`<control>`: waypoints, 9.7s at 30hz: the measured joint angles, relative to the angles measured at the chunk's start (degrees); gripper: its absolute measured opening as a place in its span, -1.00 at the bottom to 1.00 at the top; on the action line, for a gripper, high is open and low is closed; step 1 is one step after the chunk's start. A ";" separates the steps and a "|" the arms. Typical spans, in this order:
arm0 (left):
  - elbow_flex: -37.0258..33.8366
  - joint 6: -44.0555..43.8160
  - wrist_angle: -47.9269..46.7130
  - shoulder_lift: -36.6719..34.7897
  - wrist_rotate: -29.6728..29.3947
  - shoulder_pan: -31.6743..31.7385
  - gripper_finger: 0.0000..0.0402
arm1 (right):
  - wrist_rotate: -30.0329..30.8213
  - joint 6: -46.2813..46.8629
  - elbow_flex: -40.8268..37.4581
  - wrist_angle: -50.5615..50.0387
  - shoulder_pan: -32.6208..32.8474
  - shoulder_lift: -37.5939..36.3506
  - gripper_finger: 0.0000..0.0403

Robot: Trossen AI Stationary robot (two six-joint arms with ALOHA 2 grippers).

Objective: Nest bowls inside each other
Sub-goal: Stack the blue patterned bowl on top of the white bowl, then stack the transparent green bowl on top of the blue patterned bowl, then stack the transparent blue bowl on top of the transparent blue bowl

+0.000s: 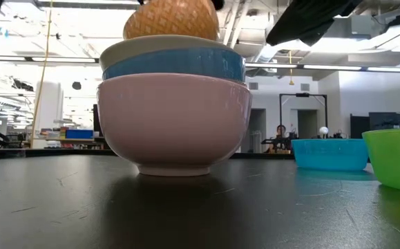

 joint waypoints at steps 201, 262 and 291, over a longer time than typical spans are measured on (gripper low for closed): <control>-79.65 -14.86 71.47 -63.23 -25.69 -23.89 -0.58 | -22.28 1.37 37.99 -60.11 -31.15 14.22 -0.23; -79.65 -15.20 71.04 -63.22 -26.16 -23.89 -0.58 | -24.12 19.02 11.18 -41.56 -36.58 -10.31 -0.99; -79.61 -15.56 71.09 -63.24 -25.52 -23.89 -0.58 | -27.10 13.87 44.19 -38.18 -26.11 21.59 -1.00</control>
